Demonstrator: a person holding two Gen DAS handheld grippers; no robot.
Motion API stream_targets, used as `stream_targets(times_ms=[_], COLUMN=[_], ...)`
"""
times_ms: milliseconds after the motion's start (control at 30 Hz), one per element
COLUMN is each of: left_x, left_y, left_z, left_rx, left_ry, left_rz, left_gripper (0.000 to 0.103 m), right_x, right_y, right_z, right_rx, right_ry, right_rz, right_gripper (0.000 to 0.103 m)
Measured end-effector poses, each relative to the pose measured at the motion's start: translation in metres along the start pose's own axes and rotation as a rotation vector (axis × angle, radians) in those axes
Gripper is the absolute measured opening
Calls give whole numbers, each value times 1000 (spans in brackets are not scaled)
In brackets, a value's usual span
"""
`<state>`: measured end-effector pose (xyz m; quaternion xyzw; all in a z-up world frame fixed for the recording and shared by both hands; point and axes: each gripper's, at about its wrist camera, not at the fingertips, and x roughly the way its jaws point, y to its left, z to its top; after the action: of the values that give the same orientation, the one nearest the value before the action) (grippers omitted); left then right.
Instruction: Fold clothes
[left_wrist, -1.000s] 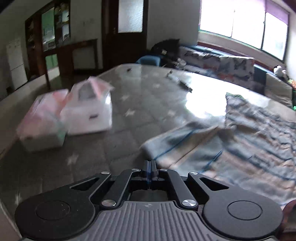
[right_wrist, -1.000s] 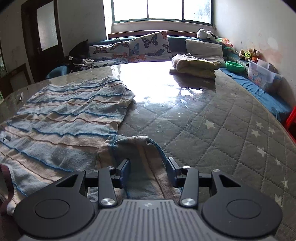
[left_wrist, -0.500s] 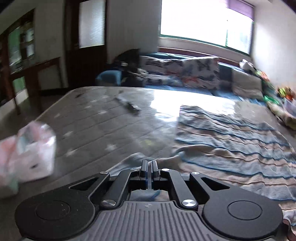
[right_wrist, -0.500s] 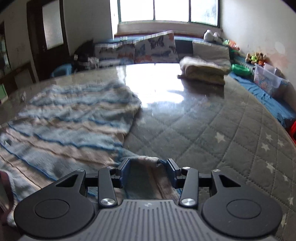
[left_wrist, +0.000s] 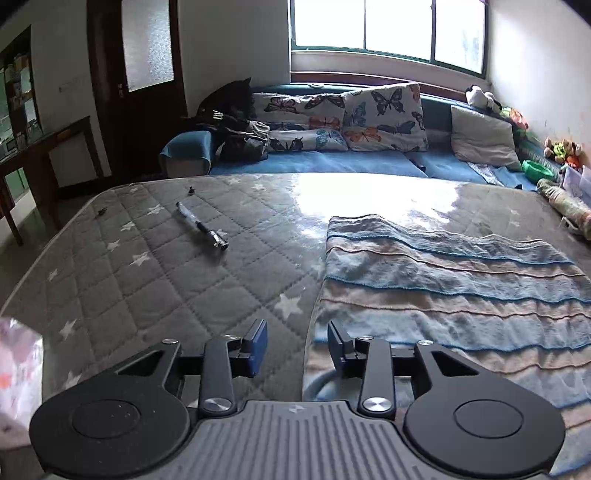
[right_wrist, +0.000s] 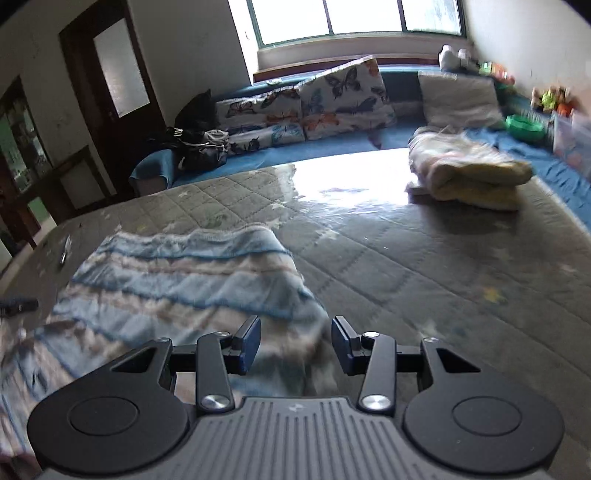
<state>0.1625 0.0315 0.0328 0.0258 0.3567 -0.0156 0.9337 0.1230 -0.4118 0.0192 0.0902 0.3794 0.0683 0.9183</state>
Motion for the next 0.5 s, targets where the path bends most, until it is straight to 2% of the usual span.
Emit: stream_targets(times_ms=[200, 233, 267, 300, 333, 433, 500], left_x=[15, 18, 20, 22, 24, 30, 33], left_y=[-2, -2, -2, -2, -3, -5, -8], left_z=[12, 15, 18, 19, 21, 22, 23], left_rx=[27, 29, 32, 33, 34, 34, 34], left_ry=[-1, -3, -4, -5, -4, 0, 3], left_rz=[4, 6, 8, 9, 10, 5, 0], left_gripper=[43, 43, 43, 43, 43, 44, 44], right_x=[55, 61, 66, 66, 66, 54, 44], right_y=[16, 21, 26, 33, 41, 82, 111], right_z=[23, 23, 23, 22, 21, 10, -1], right_rx=[-64, -85, -110, -143, -184, -373, -513], right_ry=[50, 55, 56, 42, 25, -48, -83], right_rz=[15, -1, -20, -41, -64, -133, -118], right_gripper=[43, 40, 33, 10, 7, 7, 7])
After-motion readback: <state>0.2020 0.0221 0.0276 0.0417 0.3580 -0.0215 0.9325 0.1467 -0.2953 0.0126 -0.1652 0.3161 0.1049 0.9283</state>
